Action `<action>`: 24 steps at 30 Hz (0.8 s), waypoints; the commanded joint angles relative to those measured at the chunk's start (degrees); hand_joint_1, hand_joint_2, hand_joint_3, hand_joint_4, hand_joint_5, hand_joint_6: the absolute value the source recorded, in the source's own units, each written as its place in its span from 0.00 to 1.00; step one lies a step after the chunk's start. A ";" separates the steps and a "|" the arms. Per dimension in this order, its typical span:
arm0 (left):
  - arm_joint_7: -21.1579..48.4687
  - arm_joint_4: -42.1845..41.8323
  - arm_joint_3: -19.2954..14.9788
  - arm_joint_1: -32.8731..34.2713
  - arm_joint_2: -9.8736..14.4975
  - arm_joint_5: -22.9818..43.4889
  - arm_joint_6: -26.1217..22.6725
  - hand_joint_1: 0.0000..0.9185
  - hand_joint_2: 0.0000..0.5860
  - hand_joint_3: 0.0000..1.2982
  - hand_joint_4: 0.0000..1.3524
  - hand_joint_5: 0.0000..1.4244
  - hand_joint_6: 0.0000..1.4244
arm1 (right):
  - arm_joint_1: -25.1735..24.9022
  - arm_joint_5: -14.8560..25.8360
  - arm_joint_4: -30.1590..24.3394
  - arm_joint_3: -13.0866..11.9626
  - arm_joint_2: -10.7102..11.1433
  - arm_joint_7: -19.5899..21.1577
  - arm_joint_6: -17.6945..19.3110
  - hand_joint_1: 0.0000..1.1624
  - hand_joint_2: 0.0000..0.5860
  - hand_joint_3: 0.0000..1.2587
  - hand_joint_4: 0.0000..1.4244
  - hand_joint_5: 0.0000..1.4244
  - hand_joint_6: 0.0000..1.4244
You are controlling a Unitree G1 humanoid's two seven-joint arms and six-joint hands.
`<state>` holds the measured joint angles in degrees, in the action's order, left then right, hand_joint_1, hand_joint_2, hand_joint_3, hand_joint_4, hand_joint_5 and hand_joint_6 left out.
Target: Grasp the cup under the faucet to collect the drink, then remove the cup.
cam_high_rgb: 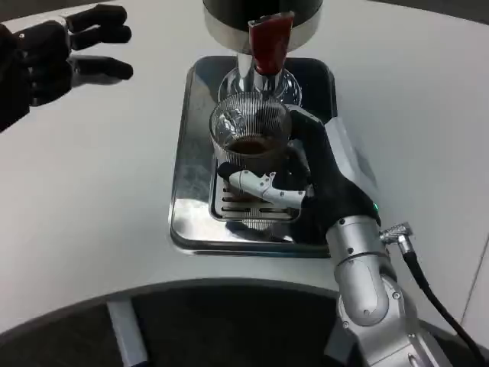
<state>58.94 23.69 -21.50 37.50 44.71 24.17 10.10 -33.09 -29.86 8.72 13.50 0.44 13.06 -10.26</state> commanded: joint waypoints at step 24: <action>-5.20 -8.05 0.34 -11.86 -0.39 -2.36 3.38 0.00 0.13 0.12 0.05 0.15 0.09 | 5.08 -4.61 -5.07 1.85 -1.07 3.84 -2.35 0.83 0.32 0.69 0.72 0.73 0.82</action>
<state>54.34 16.57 -21.64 27.06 44.70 22.28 12.20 -29.89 -34.20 4.77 14.91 -0.06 16.62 -12.15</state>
